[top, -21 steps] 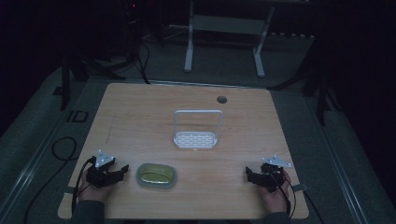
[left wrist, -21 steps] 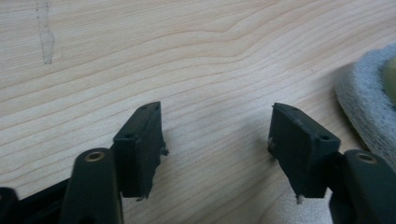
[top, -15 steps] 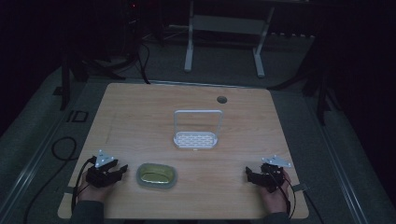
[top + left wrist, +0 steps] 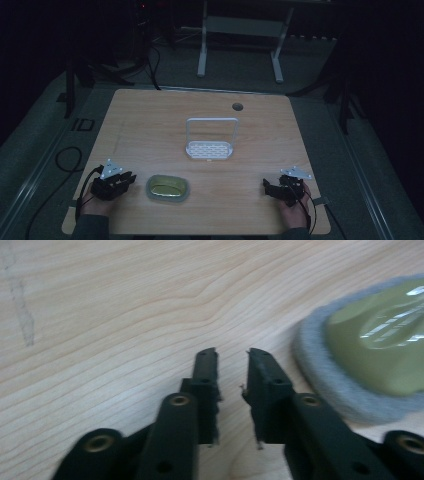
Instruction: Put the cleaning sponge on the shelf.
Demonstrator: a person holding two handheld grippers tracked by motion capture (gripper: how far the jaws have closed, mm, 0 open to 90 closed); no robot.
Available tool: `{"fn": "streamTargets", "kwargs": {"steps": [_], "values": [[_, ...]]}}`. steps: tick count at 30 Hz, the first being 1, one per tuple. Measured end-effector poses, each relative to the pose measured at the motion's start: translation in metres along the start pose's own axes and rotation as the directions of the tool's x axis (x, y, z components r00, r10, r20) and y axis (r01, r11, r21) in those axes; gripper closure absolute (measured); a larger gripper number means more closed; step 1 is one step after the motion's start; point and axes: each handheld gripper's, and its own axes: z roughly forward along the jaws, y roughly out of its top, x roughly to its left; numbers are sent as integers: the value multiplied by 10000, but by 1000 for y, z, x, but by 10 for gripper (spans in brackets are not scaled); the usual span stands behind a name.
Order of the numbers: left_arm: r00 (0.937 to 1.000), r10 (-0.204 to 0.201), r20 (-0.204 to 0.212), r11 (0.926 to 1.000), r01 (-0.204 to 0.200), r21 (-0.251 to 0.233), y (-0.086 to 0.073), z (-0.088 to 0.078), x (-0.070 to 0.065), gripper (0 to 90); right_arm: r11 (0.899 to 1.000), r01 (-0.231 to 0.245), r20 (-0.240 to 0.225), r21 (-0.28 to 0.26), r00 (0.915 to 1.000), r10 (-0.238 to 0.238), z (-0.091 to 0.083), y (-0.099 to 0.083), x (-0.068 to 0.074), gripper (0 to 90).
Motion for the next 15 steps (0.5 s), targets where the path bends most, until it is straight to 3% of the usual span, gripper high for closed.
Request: {"fn": "streamTargets", "kwargs": {"steps": [6,15], "values": [[9990,294,325,9995,-296,61,3,-5,-7,883,10000,-16,13,3,10000,16,0,0,0,131],[9921,665,1060,9976,-640,-265,12,-17,-23,894,10000,-19,22,3,10000,19,0,0,0,131]]}}
